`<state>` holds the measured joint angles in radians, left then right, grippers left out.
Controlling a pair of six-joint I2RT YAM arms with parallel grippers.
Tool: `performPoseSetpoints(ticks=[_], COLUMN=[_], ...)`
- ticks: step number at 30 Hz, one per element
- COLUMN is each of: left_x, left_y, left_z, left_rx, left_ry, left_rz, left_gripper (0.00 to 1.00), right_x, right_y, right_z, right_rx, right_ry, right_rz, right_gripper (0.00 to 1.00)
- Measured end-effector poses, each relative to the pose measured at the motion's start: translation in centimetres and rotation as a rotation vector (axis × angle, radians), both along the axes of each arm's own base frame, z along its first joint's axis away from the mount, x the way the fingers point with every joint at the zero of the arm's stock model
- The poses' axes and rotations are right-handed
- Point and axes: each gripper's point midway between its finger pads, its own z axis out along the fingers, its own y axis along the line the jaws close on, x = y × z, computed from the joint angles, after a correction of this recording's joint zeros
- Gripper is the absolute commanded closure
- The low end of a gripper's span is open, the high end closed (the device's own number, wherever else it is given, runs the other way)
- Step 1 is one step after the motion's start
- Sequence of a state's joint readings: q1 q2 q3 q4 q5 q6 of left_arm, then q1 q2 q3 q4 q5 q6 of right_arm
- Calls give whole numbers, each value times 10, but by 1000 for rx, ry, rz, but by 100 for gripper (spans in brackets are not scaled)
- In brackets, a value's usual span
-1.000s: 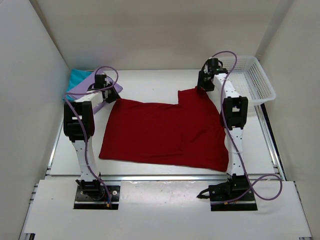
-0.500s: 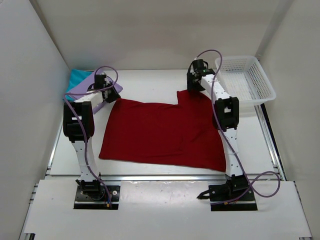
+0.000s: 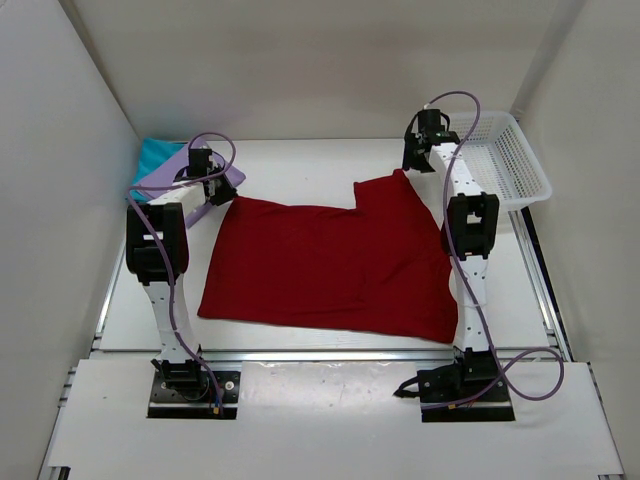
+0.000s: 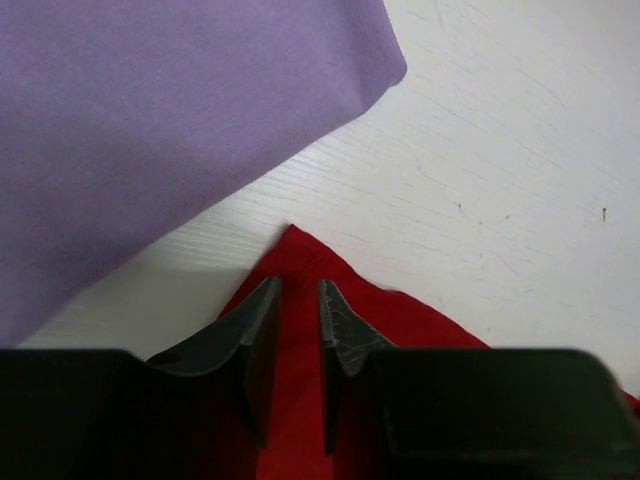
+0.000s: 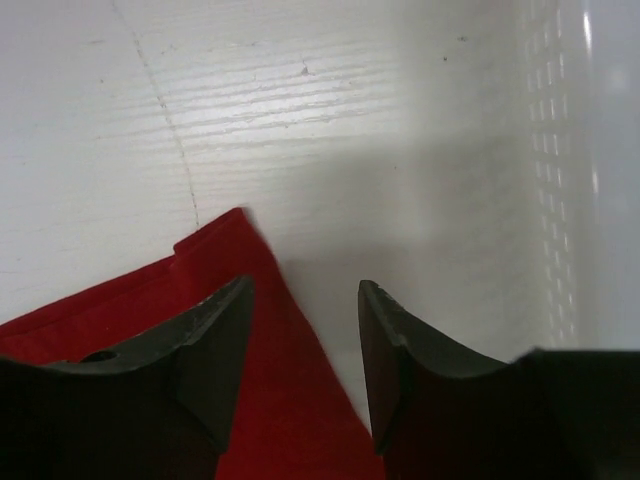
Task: Fold and stack the t-shirts
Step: Grap the side of the flattened tshirt furthest away from the robot with both arms
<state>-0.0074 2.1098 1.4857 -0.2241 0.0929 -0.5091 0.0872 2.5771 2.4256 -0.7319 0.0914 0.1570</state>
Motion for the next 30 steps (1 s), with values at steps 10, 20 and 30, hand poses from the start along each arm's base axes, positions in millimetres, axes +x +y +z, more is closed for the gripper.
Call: performPoseSetpoints(ticks=[10,20,30], left_x=[0,-2,-1], left_y=[1,2,2], left_z=[0,-1,-1], left_rx=[4,13,13], left_ry=[0,7,7], left_rz=[3,-2,-2], left_gripper=[71,70,69], right_x=[8,13,18], right_y=[16,25,17], right_z=[6,-23,-27], right_rx=[133,209,267], right_ry=[-32,-10,-13], right_rz=[44,8,-33], right_gripper=[52,63,77])
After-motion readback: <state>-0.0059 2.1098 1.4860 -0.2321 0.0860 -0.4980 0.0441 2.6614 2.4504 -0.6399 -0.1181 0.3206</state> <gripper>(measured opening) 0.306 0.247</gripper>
